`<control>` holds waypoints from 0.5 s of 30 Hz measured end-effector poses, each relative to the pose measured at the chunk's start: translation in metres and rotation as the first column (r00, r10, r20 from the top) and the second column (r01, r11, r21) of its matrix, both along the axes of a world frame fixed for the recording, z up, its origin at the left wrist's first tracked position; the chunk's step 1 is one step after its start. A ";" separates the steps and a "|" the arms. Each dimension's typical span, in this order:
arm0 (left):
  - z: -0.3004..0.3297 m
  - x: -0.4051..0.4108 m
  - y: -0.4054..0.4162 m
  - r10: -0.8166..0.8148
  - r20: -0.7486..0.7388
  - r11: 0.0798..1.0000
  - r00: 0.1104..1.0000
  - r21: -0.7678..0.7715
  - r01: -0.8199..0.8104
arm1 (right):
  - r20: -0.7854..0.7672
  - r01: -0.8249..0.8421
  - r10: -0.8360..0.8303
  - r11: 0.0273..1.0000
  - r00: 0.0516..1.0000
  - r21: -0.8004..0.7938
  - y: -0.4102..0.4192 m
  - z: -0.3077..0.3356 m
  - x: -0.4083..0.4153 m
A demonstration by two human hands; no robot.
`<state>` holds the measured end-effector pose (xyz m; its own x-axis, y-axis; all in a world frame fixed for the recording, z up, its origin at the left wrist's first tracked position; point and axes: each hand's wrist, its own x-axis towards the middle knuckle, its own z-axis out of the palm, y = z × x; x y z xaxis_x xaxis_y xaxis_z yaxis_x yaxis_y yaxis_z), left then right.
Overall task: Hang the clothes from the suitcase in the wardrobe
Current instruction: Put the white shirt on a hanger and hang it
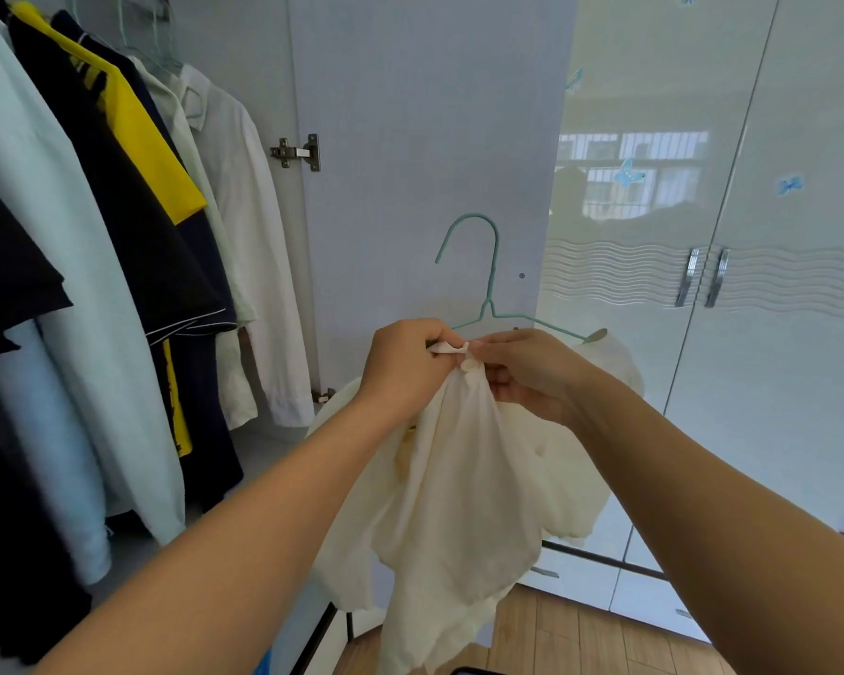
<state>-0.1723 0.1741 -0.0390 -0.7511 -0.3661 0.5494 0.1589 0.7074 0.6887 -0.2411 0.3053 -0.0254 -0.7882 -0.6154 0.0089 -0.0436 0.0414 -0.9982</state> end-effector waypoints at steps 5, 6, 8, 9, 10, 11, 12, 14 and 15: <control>-0.001 0.005 -0.003 -0.064 0.078 0.998 0.995 -0.024 0.066 | -0.071 0.069 -0.065 0.997 0.995 0.048 0.001 0.000 -0.001; -0.002 0.005 -0.003 -0.064 0.059 0.998 0.996 -0.019 0.065 | -0.097 0.081 -0.074 0.995 0.992 0.062 0.000 0.000 -0.001; -0.003 0.005 -0.005 -0.092 0.037 0.996 0.995 0.010 0.091 | -0.128 0.072 -0.060 0.994 0.990 0.087 -0.001 0.003 -0.002; -0.003 0.006 -0.006 -0.111 0.037 0.994 0.993 0.022 0.110 | -0.125 0.050 -0.038 0.994 0.991 0.096 0.000 0.004 -0.002; -0.003 0.007 -0.007 -0.129 0.045 0.991 0.991 0.029 0.127 | -0.112 0.022 -0.011 0.994 0.994 0.103 0.002 0.006 -0.003; -0.003 0.007 -0.007 -0.140 0.055 0.990 0.989 0.033 0.139 | -0.089 -0.007 0.016 0.995 0.996 0.102 0.004 0.007 -0.004; -0.003 0.007 -0.008 -0.148 0.064 0.989 0.987 0.036 0.146 | -0.060 -0.035 0.041 0.995 0.997 0.097 0.006 0.007 -0.005; -0.001 0.007 -0.007 -0.158 0.072 0.987 0.985 0.044 0.155 | -0.011 -0.076 0.078 0.993 0.997 0.088 0.010 0.008 -0.007; 0.000 0.007 -0.007 -0.168 0.069 0.985 0.983 0.051 0.165 | 0.003 -0.088 0.088 0.992 0.996 0.086 0.010 0.007 -0.007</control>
<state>-0.1653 0.1670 -0.0395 -0.8411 -0.2557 0.4766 0.2198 0.6435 0.7332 -0.2484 0.3155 -0.0183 -0.7309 -0.6809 -0.0467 -0.0517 0.1234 -0.9910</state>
